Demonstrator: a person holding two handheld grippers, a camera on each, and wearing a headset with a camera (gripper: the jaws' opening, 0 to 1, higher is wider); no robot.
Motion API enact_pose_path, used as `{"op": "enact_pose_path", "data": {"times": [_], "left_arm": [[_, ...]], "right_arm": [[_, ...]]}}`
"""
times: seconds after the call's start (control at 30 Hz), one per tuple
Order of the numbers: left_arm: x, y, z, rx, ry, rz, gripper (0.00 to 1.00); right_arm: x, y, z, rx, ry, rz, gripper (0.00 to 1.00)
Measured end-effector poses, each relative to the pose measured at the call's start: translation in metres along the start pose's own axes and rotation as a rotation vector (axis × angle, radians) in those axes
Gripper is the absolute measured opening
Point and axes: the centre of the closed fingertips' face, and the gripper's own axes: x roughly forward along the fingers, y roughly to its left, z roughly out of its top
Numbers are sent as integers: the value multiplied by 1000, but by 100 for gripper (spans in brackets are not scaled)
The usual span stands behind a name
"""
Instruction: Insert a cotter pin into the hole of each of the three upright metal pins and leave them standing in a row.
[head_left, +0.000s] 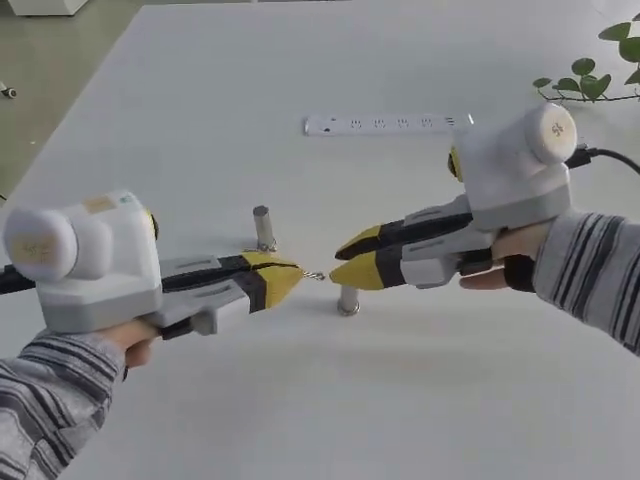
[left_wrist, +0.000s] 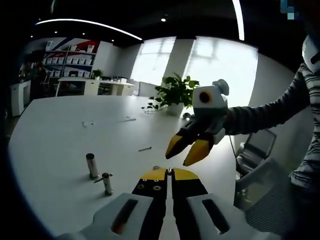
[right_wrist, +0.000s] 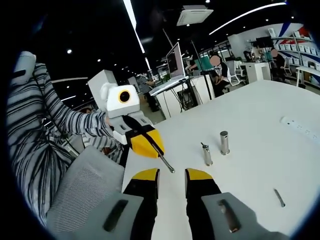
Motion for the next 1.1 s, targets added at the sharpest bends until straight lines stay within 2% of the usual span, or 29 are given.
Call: {"op": "enact_pose_path", "data": {"times": [0.17,0.23,0.33,0.53,0.87,1.0,1.1], "left_arm": [[-3,-8,3,7,-15,-33,0],[-4,-13,5,-11,-28,-62,0],[-4,-15,3,-6,-21,-77,0],[-5,-22,6,-20,-44,-113,0],[-3,-33,5,-22,-43,-161,0],[-3,-35,4,-29,-42,-167,0],[-3,-35,3,-31,-43,-171,0]], "right_arm": [[1,9,1,6,-4,47,16],[1,11,1,5,-2,56,16],[2,15,0,11,-2,82,15],[5,27,-5,11,18,144,11],[6,33,-4,-3,20,177,2],[6,35,-6,-33,35,181,0],[5,36,-7,-114,45,175,0]]}}
